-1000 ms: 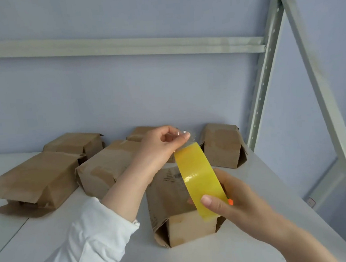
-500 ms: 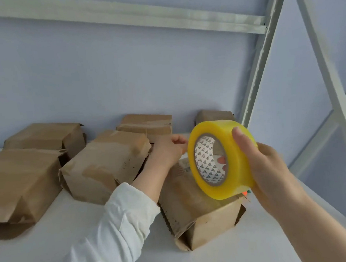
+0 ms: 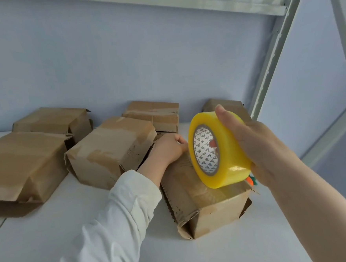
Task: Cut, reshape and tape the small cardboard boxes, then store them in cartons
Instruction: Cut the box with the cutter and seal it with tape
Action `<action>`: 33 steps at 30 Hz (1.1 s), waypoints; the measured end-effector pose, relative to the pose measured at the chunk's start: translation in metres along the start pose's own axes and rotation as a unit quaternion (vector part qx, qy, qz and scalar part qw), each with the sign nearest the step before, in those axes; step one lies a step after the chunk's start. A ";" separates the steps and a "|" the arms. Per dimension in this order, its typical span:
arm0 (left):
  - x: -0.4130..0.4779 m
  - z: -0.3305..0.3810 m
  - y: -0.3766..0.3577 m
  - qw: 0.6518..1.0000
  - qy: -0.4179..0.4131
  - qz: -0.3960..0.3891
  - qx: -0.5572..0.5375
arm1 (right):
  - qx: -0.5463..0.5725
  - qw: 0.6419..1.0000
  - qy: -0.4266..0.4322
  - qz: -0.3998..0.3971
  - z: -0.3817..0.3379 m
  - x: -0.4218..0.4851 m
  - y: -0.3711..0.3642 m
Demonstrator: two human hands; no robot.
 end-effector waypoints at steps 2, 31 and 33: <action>0.001 -0.001 -0.001 1.000 0.007 -0.005 0.009 | -0.009 1.000 -0.002 -0.009 0.000 0.001 -0.002; 0.001 0.009 0.000 0.986 -0.033 0.063 0.153 | 0.133 0.970 0.181 -0.091 0.039 -0.021 -0.002; -0.003 0.009 -0.002 0.985 -0.023 0.055 0.161 | 0.156 0.973 0.161 -0.054 0.034 -0.034 0.002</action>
Point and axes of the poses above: each hand's wrist, its own x-axis towards the middle knuckle, its own y-axis out of the back of the hand, z = x × y, the point moved 4 cm from there along x, towards the middle knuckle, and after that the axes turned 9 degrees about y, right-handed, at the moved point
